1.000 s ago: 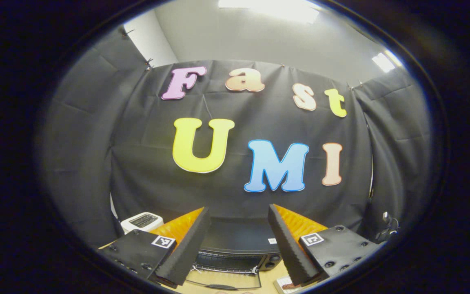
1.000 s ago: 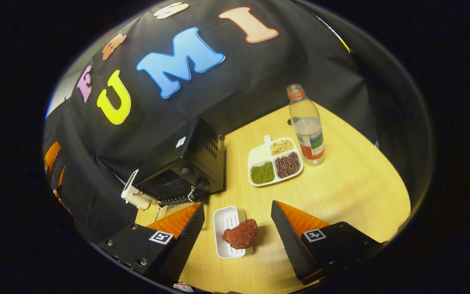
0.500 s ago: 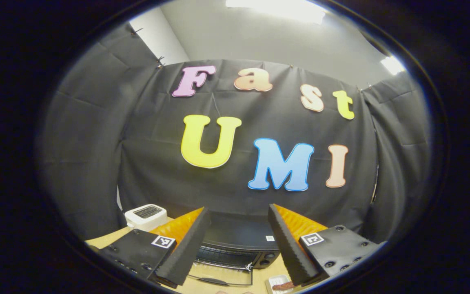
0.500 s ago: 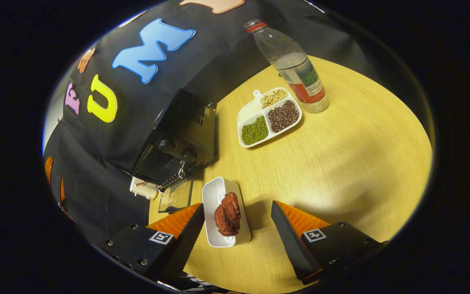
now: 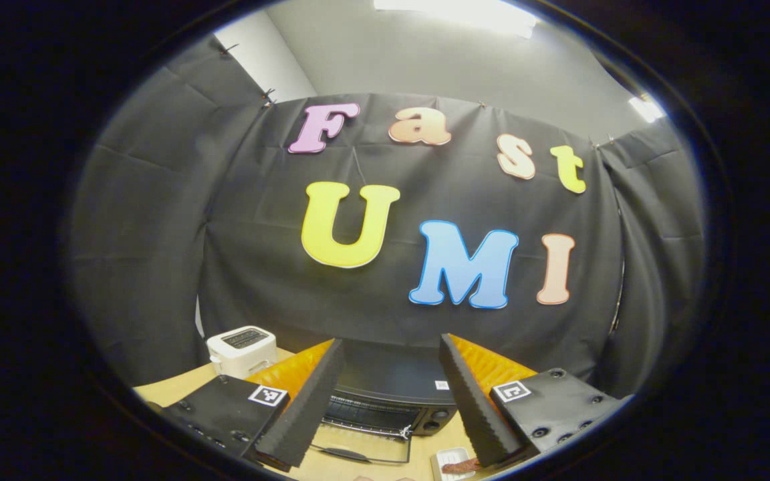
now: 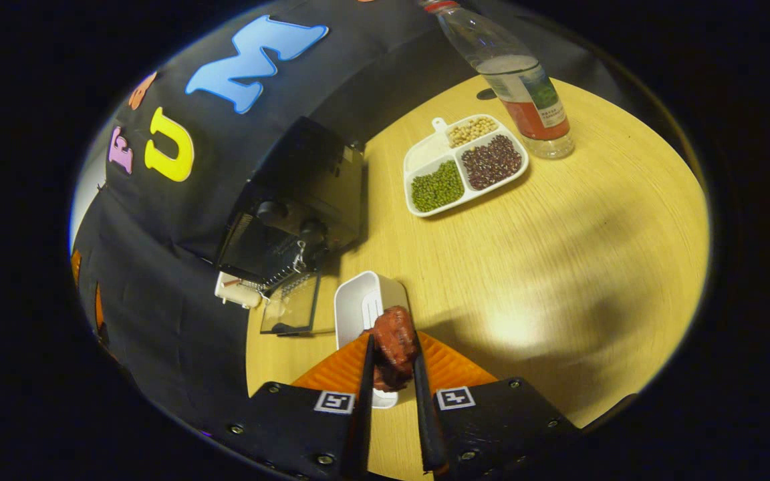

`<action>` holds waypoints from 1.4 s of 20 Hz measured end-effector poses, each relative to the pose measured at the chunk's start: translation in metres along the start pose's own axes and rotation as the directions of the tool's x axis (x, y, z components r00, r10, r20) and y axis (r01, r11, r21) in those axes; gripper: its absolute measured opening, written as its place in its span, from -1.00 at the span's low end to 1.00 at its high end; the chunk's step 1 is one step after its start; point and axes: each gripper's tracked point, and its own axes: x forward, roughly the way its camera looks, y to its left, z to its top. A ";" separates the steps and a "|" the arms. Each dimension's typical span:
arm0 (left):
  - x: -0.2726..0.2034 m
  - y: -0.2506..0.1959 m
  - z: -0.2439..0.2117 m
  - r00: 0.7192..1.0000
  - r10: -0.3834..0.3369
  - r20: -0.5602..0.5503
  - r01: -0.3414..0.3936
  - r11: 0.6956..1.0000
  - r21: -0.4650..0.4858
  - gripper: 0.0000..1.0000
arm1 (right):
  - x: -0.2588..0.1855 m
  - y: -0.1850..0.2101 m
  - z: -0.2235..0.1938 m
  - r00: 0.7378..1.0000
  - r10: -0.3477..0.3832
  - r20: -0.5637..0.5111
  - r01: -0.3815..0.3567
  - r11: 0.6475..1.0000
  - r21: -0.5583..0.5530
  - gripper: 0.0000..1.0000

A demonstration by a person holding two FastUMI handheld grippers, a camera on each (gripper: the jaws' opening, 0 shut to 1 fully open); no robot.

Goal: Open the electric oven with the left hand, put the food in, and close the electric oven.

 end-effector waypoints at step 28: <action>0.015 0.102 0.002 0.945 -0.324 -0.035 0.326 0.937 0.124 1.00 | -0.039 0.220 0.015 0.851 0.348 0.394 -0.493 0.786 0.373 -0.81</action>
